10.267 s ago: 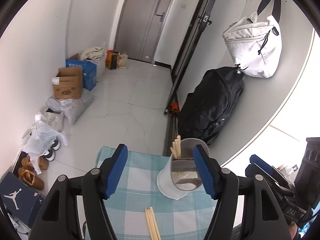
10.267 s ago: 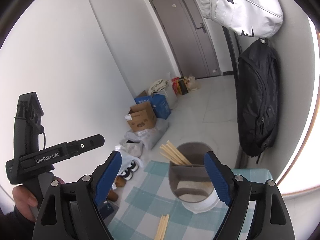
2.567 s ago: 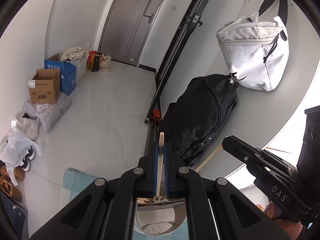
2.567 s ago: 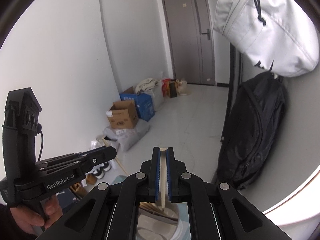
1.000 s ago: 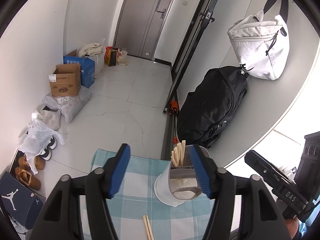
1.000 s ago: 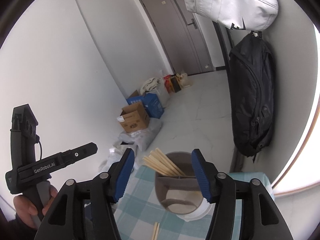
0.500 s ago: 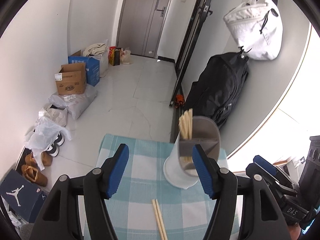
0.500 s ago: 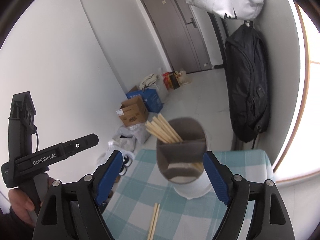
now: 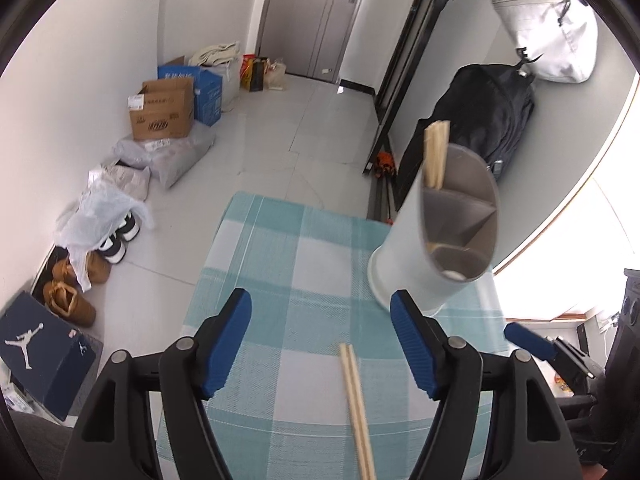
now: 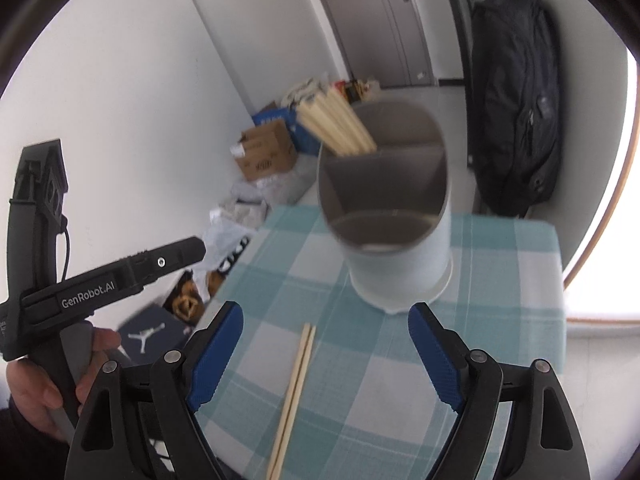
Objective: Organize utensils
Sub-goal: 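Withdraw both grippers from the holder back toward the chopstick bundle, then grasp a single wooden chopstick from the bundle with the right gripper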
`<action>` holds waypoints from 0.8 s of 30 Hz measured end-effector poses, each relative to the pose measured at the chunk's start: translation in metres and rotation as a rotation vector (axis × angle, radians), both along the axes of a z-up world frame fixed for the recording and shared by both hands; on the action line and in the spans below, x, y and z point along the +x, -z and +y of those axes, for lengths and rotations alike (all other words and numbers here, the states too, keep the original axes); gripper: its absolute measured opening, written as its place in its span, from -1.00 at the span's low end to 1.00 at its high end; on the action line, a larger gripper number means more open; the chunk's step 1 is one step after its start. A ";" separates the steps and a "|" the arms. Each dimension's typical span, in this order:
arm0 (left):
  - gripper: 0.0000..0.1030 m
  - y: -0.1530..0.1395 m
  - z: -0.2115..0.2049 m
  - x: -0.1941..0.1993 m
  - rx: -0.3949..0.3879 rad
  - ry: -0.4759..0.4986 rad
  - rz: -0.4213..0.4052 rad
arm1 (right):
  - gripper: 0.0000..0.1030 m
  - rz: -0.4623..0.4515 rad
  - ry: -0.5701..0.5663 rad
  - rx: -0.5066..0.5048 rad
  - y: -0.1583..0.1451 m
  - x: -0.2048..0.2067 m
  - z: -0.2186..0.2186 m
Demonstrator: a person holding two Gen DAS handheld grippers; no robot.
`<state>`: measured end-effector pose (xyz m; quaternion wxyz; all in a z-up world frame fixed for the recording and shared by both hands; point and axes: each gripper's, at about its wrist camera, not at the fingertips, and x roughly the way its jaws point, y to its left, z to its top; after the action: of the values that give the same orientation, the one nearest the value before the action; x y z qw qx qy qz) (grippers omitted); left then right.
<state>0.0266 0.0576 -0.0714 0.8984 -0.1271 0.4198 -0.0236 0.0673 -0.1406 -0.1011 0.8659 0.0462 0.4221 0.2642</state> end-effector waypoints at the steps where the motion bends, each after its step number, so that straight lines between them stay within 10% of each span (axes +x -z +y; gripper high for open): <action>1: 0.34 0.003 0.003 0.000 0.000 -0.002 0.003 | 0.65 0.023 -0.012 -0.012 0.007 0.001 0.005; 6: 0.35 0.019 0.021 0.000 -0.021 -0.025 0.040 | 0.64 0.130 -0.058 -0.083 0.043 0.006 0.028; 17: 0.36 0.032 0.043 0.005 -0.066 -0.097 0.098 | -0.25 0.221 -0.134 -0.251 0.081 0.019 0.067; 24: 0.36 0.033 0.053 0.002 -0.104 -0.128 0.122 | -0.48 0.226 -0.139 -0.348 0.091 0.024 0.084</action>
<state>0.0288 0.1111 -0.1048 0.8629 -0.2015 0.4630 0.0200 0.0916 -0.0569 -0.1917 0.7877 -0.1036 0.5580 0.2397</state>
